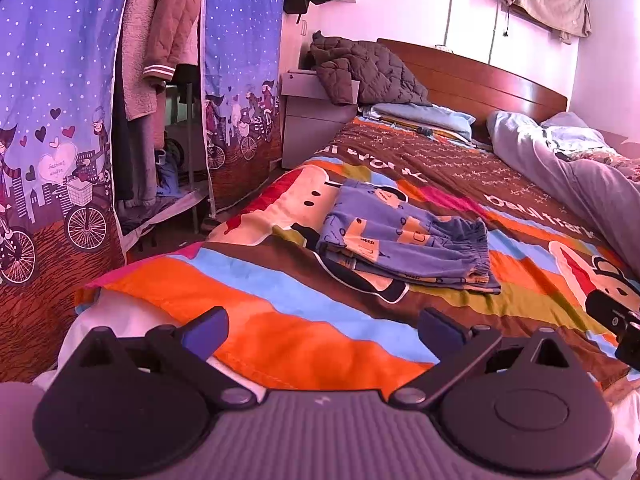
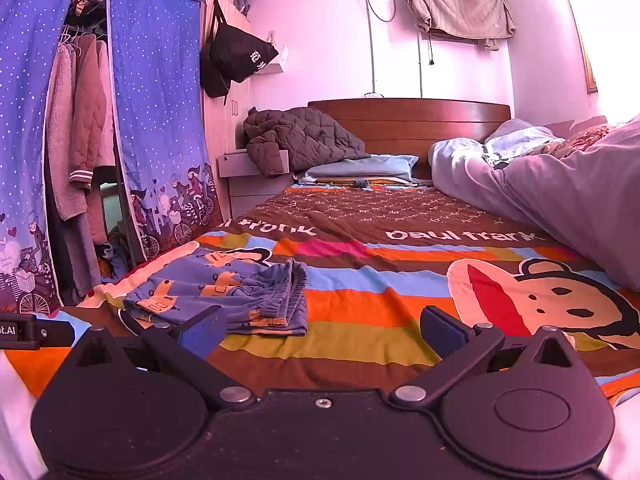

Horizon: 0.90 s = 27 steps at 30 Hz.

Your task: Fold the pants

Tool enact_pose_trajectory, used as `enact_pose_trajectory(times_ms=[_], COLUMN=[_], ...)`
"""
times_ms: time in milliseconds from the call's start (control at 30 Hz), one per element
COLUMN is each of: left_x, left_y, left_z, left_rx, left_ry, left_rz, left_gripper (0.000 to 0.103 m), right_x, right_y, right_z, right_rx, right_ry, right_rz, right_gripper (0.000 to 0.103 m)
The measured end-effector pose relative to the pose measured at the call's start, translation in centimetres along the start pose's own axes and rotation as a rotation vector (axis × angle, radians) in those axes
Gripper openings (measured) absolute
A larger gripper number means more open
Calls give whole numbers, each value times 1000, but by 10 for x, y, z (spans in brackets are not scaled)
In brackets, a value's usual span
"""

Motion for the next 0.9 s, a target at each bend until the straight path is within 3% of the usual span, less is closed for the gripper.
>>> enact_pose_trajectory(times_ms=[900], left_x=[1], left_y=[-3], left_z=[1], left_rx=[14], left_ry=[15], left_rz=[-9], left_gripper=[103], right_x=[0], right_y=[0], right_z=[-4], right_rx=[-30], right_ry=[-12], right_rz=[-3], right_gripper=[102])
Point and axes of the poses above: each gripper's, at about its wrist camera, not at the fingertips, and x roughly the way its jaws point, z to its right, y to its top, the point moved 8 cm from there along x, roughly the way its jaws point, and after that the axes turned 5 degrees about -x, right-handed, at the moved point
